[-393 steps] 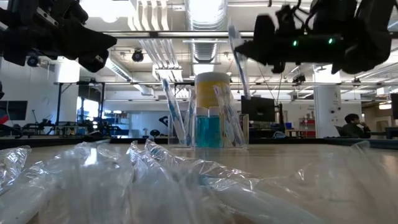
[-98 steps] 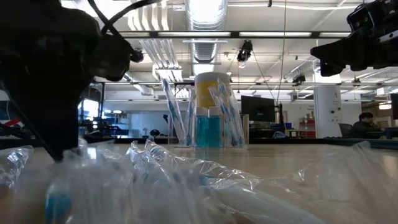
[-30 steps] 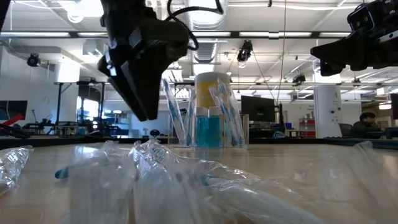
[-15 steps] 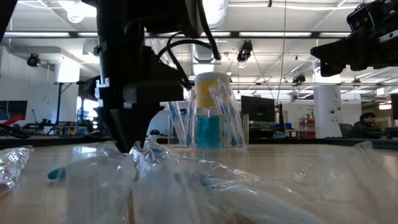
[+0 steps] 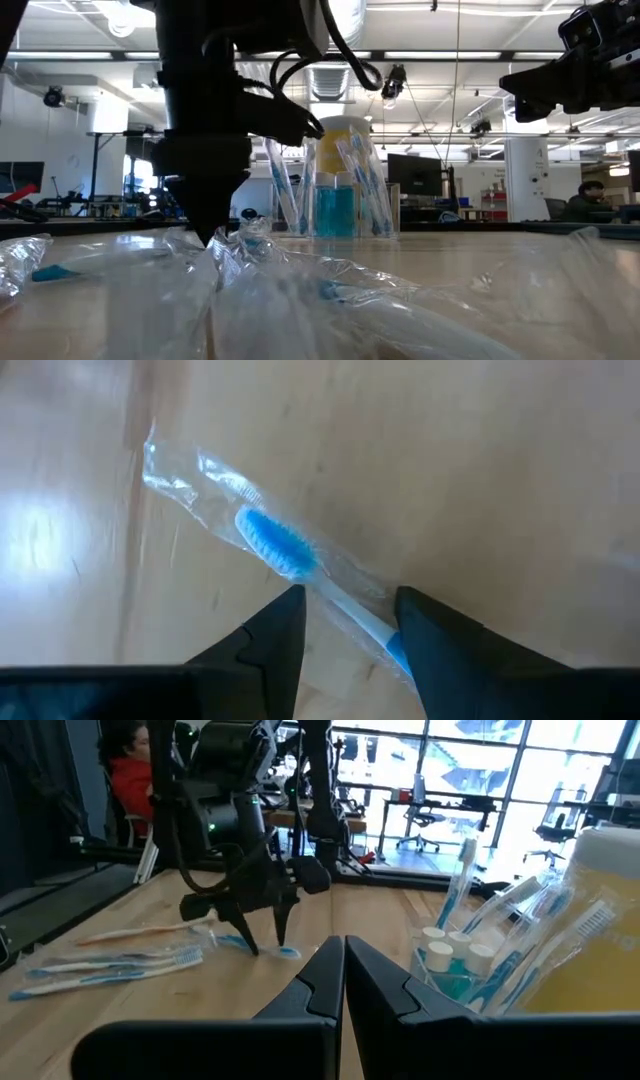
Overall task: Pick & Place toothbrushing station
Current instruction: Put the blue toothbrush into the transparent organizer
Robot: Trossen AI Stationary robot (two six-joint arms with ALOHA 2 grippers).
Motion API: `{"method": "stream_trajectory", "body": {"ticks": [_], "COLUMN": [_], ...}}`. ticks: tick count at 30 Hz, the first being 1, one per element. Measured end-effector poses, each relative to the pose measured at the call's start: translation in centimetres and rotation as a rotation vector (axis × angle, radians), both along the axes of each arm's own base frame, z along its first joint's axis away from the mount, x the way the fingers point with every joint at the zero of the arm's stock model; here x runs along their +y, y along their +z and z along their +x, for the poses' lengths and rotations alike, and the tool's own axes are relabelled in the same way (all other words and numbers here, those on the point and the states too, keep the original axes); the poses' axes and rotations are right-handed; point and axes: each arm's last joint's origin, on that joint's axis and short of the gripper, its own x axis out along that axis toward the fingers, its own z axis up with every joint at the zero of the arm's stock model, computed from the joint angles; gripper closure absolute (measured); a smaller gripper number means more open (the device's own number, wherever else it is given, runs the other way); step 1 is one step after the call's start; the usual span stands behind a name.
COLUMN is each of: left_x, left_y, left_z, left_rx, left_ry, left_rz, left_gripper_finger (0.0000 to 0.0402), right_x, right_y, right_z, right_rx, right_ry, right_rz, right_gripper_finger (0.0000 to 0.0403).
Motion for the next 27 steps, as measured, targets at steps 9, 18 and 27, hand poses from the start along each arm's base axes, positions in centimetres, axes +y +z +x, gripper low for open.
{"method": "stream_trajectory", "body": {"ticks": [9,18,27], "left_x": [0.1,0.0,0.3], "left_y": [0.7,1.8,0.7], "left_z": [-0.3,-0.6,-1.2], "left_rx": [-0.028,-0.115,-0.102], "left_ry": [0.118,0.348,0.394], "left_rz": [-0.021,-0.058,-0.036], "left_gripper_finger": [0.0236,0.0236,0.0236], "right_x": [0.0,0.0,0.0], "right_y": [0.0,0.0,0.0], "right_z": [0.0,0.0,0.0], "right_rx": [0.0,0.001,0.002], "right_ry": [0.0,0.0,0.0], "right_rz": [-0.002,0.001,0.008], "right_gripper_finger": [0.0394,0.0394,0.0394]}}
